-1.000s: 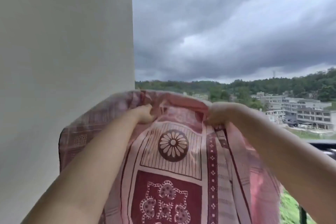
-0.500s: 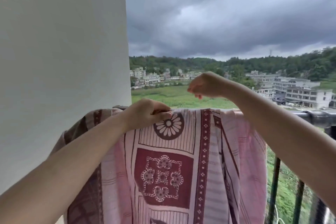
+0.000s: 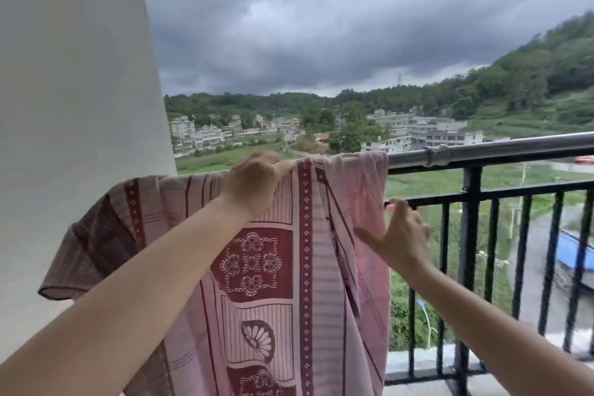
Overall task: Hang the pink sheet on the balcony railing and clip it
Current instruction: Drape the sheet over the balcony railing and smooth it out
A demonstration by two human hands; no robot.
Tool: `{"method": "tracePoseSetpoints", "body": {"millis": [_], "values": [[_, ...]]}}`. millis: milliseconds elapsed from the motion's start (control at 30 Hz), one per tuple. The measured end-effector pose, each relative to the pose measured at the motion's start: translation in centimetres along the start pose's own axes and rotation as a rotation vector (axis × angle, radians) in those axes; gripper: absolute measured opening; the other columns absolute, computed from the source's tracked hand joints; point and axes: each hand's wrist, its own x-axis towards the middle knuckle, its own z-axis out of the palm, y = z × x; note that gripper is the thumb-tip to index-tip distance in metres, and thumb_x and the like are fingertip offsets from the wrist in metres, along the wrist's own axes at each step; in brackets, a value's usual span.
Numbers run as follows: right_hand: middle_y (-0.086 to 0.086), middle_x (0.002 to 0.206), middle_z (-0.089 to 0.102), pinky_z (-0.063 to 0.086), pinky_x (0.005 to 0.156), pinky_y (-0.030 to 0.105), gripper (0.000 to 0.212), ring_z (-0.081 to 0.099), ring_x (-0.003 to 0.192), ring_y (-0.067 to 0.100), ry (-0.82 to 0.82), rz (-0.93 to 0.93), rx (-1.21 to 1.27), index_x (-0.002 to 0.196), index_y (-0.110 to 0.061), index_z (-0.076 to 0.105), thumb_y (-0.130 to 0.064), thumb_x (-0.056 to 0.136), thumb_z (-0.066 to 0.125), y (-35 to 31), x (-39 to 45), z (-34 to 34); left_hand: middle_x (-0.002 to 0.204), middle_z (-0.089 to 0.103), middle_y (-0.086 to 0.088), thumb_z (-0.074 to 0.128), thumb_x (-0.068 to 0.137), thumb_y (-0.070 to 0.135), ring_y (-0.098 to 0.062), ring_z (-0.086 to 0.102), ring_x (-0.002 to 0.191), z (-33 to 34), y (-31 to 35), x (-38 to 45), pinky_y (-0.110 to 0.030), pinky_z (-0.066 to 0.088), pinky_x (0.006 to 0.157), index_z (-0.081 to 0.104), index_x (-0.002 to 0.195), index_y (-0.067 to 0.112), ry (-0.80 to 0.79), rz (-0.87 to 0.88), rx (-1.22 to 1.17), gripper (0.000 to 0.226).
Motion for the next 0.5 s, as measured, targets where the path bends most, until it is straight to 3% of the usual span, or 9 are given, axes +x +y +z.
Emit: {"method": "tracePoseSetpoints", "body": {"millis": [100,167,200,267,333,400,433,500], "values": [[0.013,0.1,0.065,0.056,0.076,0.04,0.039,0.063,0.081,0.024,-0.312,0.182,0.276,0.107,-0.001,0.055,-0.025,0.079,0.065,0.2,-1.6,2.0,0.099,0.066,-0.015,0.035,0.085,-0.002,-0.029,0.058,0.097,-0.1,1.4,0.2,-0.039,0.052,0.086,0.059,0.115,0.006,-0.019,-0.034,0.079,0.039],[0.015,0.087,0.067,0.057,0.073,0.04,0.013,0.063,0.074,0.025,-0.387,0.237,0.42,0.086,0.003,0.064,-0.009,0.083,0.059,-0.2,-2.4,1.4,0.085,0.061,-0.013,0.039,0.089,0.014,-0.026,0.057,0.087,-0.9,2.4,0.5,-0.037,0.052,0.082,0.061,0.098,0.002,-0.06,-0.056,0.169,0.027],[0.012,0.074,0.064,0.057,0.063,0.034,0.015,0.059,0.063,0.022,-0.384,0.231,0.424,0.073,0.002,0.062,-0.006,0.084,0.056,0.1,-2.2,0.6,0.083,0.057,-0.012,0.041,0.092,0.026,-0.026,0.055,0.086,-1.3,2.9,0.6,-0.037,0.051,0.081,0.06,0.095,0.001,-0.08,-0.073,0.207,0.031],[0.003,0.056,0.053,0.045,0.043,0.017,0.03,0.049,0.048,0.014,-0.286,0.179,0.422,0.055,-0.004,0.053,-0.003,0.085,0.052,1.0,-1.1,-1.9,0.095,0.057,-0.014,0.045,0.089,0.049,-0.028,0.055,0.097,-1.2,4.2,1.0,-0.037,0.049,0.083,0.054,0.107,0.002,-0.134,-0.1,0.266,0.052],[-0.002,0.048,0.047,0.036,0.034,0.01,0.038,0.045,0.044,0.013,-0.093,0.09,0.344,0.047,-0.013,0.049,-0.002,0.083,0.054,2.0,0.8,-5.8,0.112,0.056,-0.016,0.047,0.082,0.06,-0.029,0.056,0.104,-0.5,5.4,1.6,-0.037,0.05,0.085,0.034,0.133,0.008,-0.152,-0.098,0.265,0.073],[-0.003,0.045,0.046,0.043,0.04,0.015,0.04,0.047,0.045,0.016,0.088,0.039,0.312,0.045,-0.02,0.049,0.002,0.077,0.057,2.9,3.6,-9.7,0.117,0.055,-0.016,0.045,0.082,0.06,-0.028,0.058,0.101,0.6,6.6,2.6,-0.034,0.053,0.08,0.011,0.144,0.019,-0.152,-0.057,0.185,0.082],[-0.002,0.047,0.05,0.052,0.047,0.025,0.036,0.051,0.048,0.02,0.154,0.037,0.32,0.048,-0.019,0.054,0.005,0.074,0.057,3.0,5.2,-11.5,0.119,0.054,-0.015,0.043,0.085,0.058,-0.026,0.059,0.098,1.0,7.3,3.3,-0.032,0.053,0.075,0.008,0.145,0.022,-0.16,-0.047,0.159,0.078],[0.006,0.059,0.06,0.057,0.065,0.039,0.018,0.059,0.062,0.025,0.244,0.004,0.317,0.064,-0.006,0.065,0.008,0.073,0.057,2.7,8.8,-14.2,0.119,0.057,-0.013,0.037,0.093,0.044,-0.025,0.062,0.097,1.6,8.6,5.3,-0.03,0.051,0.07,0.022,0.142,0.019,-0.139,-0.064,0.145,0.057]]}}
